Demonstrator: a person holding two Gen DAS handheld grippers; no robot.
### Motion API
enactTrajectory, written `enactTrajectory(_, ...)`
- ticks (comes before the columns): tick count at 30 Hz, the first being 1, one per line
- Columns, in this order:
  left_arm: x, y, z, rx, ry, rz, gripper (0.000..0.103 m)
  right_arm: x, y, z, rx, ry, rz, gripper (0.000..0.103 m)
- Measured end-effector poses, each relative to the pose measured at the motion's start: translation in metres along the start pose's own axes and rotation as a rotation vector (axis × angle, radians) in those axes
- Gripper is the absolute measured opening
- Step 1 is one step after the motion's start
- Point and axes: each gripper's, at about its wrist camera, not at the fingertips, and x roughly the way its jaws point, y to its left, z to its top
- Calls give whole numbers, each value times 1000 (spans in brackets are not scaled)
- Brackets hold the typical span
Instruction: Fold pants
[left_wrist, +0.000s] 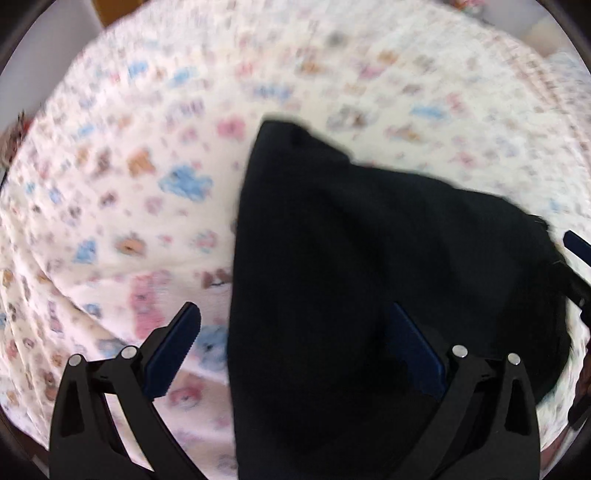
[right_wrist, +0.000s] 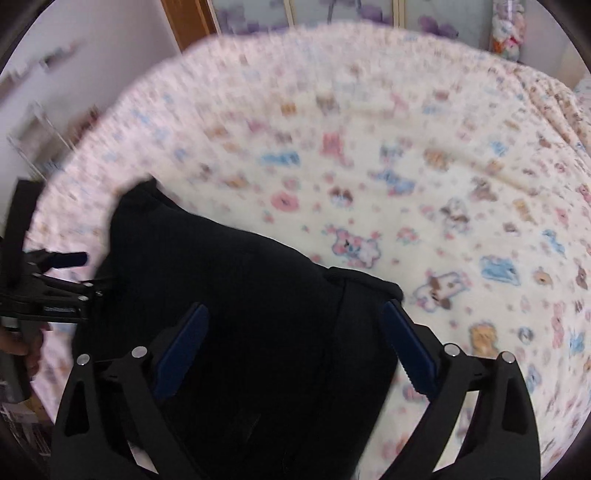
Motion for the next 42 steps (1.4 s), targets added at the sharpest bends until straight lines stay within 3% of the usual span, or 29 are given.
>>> enactTrajectory(4, -42, -9, -42, 88, -147, 2, 101, -45, 25, -39, -86, -33, 66, 97)
enactTrajectory(7, -50, -30, -66, 129, -177, 9, 101, -52, 45, -63, -141, -2, 84, 97)
enactTrajectory(12, -13, -47, -77, 165, -51, 38, 101, -40, 58, -73, -138, 41, 88, 97)
enactTrajectory(14, 0, -49, -86, 175, -16, 58, 101, -23, 56, -77, -136, 102, 80, 97)
enactTrajectory(18, 15, -47, -90, 167, 15, 33, 101, 6, 47, -90, -155, 161, 64, 101)
enactTrajectory(22, 14, -43, -86, 159, 36, 8, 101, 9, 53, -87, -204, 191, 62, 102)
enactTrajectory(24, 3, -36, -78, 128, 47, -21, 101, -4, 45, -77, -150, 186, 120, 102)
enactTrajectory(29, -38, 1, -53, 37, -48, -115, 101, -40, -6, -46, 130, 97, 275, 102)
enactTrajectory(32, -32, 32, -35, -83, 29, -260, 101, -38, -47, -33, 339, 90, 382, 102)
enactTrajectory(35, -13, 74, -14, -255, 111, -407, 101, -16, -77, -29, 478, 144, 457, 102)
enactTrajectory(37, -5, 94, -4, -330, 124, -421, 101, -2, -86, -26, 482, 187, 434, 102)
enactTrajectory(42, 0, 108, -1, -382, 151, -402, 101, 28, -92, -32, 491, 286, 437, 102)
